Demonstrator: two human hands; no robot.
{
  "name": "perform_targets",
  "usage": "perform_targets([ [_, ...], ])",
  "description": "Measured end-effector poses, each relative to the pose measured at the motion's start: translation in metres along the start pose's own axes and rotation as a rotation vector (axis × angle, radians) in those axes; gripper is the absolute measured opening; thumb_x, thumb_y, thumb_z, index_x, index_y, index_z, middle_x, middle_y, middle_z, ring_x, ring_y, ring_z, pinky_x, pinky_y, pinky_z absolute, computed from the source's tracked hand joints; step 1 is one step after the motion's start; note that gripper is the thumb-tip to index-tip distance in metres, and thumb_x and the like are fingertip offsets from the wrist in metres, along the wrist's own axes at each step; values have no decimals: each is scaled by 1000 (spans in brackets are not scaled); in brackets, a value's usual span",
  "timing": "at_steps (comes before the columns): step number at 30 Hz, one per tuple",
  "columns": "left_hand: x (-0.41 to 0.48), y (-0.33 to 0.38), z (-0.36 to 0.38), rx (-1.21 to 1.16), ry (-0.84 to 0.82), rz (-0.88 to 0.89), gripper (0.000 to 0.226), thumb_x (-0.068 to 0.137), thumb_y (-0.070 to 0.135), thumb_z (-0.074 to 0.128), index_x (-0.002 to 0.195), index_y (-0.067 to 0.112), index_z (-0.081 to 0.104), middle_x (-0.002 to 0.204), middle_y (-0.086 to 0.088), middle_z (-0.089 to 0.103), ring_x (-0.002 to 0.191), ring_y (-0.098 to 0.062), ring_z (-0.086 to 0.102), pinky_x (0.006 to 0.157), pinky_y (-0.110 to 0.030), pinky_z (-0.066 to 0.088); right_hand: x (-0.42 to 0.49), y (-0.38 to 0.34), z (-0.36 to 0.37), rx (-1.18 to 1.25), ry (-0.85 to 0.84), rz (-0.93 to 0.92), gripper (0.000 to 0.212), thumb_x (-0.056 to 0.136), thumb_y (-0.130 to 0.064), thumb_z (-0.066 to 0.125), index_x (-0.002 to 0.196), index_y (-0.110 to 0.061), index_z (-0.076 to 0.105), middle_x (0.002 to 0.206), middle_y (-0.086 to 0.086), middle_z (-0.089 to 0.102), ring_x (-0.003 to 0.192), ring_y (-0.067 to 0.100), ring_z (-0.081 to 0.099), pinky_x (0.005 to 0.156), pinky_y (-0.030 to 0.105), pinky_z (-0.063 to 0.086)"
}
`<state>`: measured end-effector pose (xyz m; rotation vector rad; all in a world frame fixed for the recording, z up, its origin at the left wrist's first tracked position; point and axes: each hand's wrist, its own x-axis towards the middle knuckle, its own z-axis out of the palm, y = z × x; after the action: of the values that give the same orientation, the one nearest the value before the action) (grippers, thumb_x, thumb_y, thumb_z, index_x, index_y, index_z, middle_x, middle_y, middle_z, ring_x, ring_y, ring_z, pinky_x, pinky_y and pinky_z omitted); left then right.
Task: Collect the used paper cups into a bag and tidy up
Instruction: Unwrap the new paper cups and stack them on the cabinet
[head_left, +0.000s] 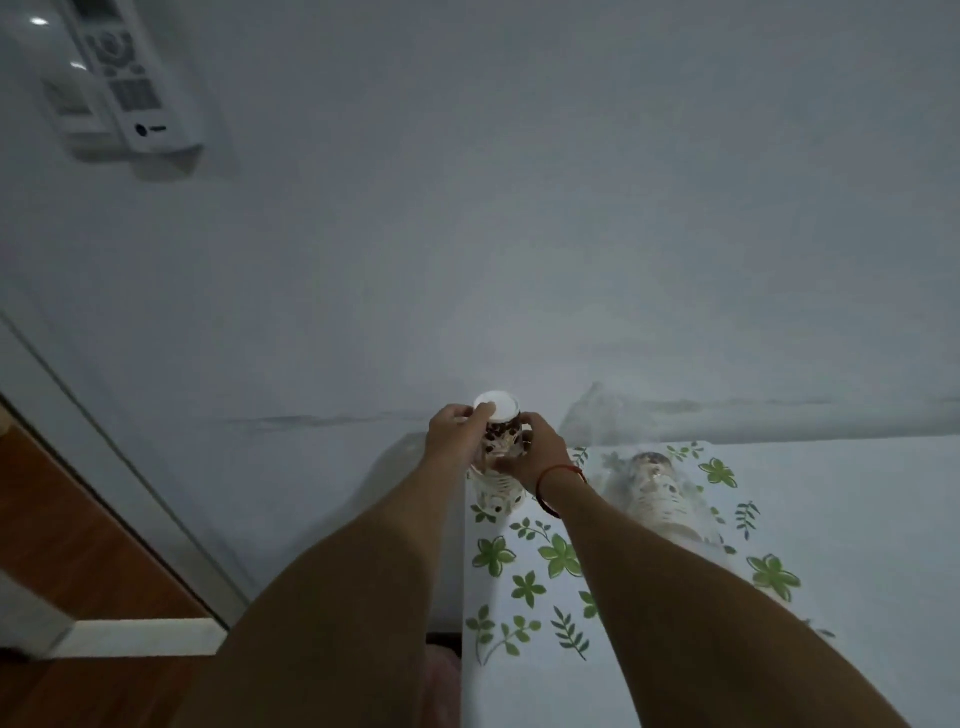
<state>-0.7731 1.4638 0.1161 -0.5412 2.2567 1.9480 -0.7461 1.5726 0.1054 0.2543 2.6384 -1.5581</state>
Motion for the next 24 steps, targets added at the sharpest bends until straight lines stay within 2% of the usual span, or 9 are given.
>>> perform_targets([
  [2, 7, -21, 3, 21, -25, -71, 37, 84, 32, 68, 114, 11, 62, 114, -14, 67, 100, -27, 65, 90, -43, 57, -2, 12, 11, -94, -30, 57, 60, 79, -15, 73, 132, -8, 45, 127, 15, 60, 116, 30, 58, 95, 34, 47],
  [5, 9, -33, 3, -23, -55, -115, 38, 85, 29, 70, 117, 10, 62, 116, -13, 66, 98, -26, 65, 82, -36, 58, -8, 22, 24, -123, 3, 67, 51, 87, -15, 64, 132, -7, 42, 127, 15, 60, 116, 30, 58, 89, 30, 44],
  [8, 7, -27, 1, 90, -22, -55, 38, 84, 32, 70, 114, 9, 67, 116, -12, 68, 105, -27, 65, 94, -40, 55, -14, 16, 27, -129, 25, 63, 47, 92, -12, 57, 134, -5, 39, 130, 16, 58, 118, 31, 56, 92, 32, 42],
  [10, -3, -22, 1, 176, 31, 24, 32, 85, 37, 67, 104, 11, 71, 111, -12, 70, 104, -28, 66, 93, -40, 56, -22, 12, 24, -143, 21, 57, 45, 92, -12, 56, 133, -4, 39, 131, 17, 57, 119, 32, 56, 93, 33, 42],
  [12, -16, -22, 2, 209, 31, 62, 36, 89, 44, 58, 96, 10, 69, 109, -13, 69, 105, -31, 65, 93, -40, 55, -36, 13, 16, -196, -10, 39, 48, 93, -13, 55, 136, -4, 36, 134, 17, 54, 122, 32, 54, 96, 33, 42],
  [15, -44, -26, 6, 249, 23, 37, 60, 96, 50, 41, 122, 0, 61, 124, -18, 63, 114, -32, 59, 97, -37, 47, -64, 23, -6, -307, -28, 25, 51, 96, -15, 52, 142, -5, 34, 142, 16, 48, 131, 30, 46, 102, 32, 38],
  [18, -78, -33, 15, 270, 2, 14, 60, 99, 47, 35, 130, 0, 55, 127, -19, 61, 111, -31, 59, 96, -36, 47, -96, 35, -34, -397, -12, 5, 48, 97, -18, 50, 142, -5, 38, 147, 14, 44, 137, 29, 39, 109, 31, 30],
  [21, -113, -39, 27, 304, -91, 16, 59, 99, 48, 34, 139, 7, 49, 135, -17, 57, 123, -33, 54, 106, -41, 43, -126, 49, -56, -423, 25, 36, 47, 98, -22, 49, 141, -4, 40, 147, 14, 43, 137, 28, 40, 110, 30, 30],
  [24, -140, -42, 42, 342, -161, 69, 60, 99, 47, 36, 145, 9, 42, 145, -15, 49, 131, -33, 47, 110, -40, 39, -150, 59, -71, -385, 98, 40, 46, 99, -26, 46, 141, -6, 44, 147, 11, 45, 137, 25, 40, 112, 31, 30],
])
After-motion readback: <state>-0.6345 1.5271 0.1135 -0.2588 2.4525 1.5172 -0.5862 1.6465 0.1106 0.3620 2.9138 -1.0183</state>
